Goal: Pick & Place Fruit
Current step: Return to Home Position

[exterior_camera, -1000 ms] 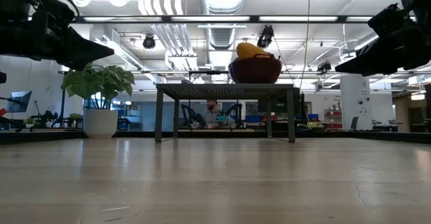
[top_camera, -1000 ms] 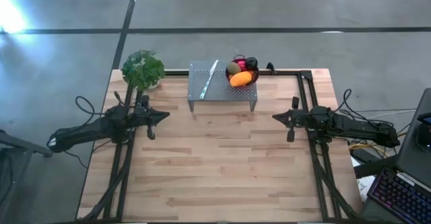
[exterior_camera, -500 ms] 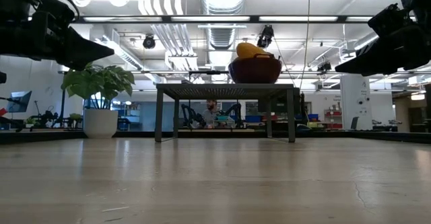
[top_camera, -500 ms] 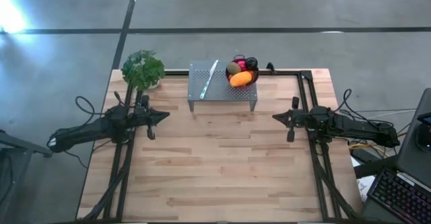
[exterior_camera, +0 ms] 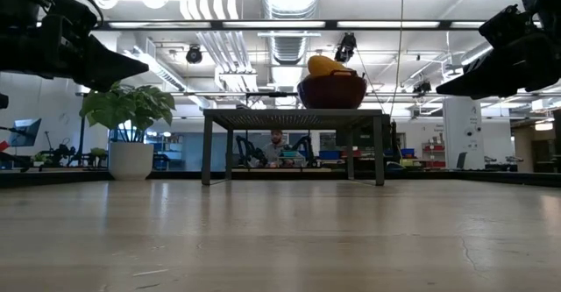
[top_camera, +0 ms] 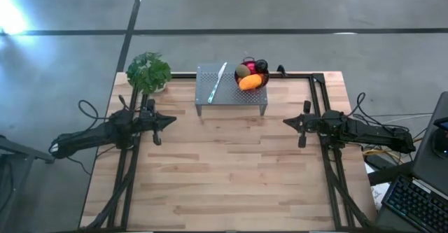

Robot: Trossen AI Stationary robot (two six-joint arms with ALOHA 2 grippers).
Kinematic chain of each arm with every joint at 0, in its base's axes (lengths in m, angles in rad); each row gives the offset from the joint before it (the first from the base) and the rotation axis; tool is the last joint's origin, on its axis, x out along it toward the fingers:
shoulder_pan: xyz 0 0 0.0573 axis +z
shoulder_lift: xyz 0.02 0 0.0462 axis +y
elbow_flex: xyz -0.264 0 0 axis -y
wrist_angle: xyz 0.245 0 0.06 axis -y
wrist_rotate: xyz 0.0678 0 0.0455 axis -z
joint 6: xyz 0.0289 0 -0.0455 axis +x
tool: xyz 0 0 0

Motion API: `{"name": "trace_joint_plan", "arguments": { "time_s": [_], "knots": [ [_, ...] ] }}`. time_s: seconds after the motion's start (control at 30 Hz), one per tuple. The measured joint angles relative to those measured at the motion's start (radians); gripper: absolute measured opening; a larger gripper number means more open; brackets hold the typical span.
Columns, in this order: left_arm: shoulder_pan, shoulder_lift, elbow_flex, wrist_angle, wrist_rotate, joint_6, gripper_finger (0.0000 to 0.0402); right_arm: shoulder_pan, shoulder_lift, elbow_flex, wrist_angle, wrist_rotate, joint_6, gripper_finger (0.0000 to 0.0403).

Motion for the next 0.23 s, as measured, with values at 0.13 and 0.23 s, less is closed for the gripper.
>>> {"name": "trace_joint_plan", "arguments": {
  "time_s": [0.13,0.23],
  "knots": [
    [0.000,0.000,0.000,0.000,0.000,0.000,0.0005,0.000,0.000,0.000,0.000,0.000,-0.003,0.0008],
    [0.000,0.000,0.000,0.000,0.000,0.000,0.0005,0.000,0.000,0.000,0.000,0.000,0.002,0.0008]
  ]
}}
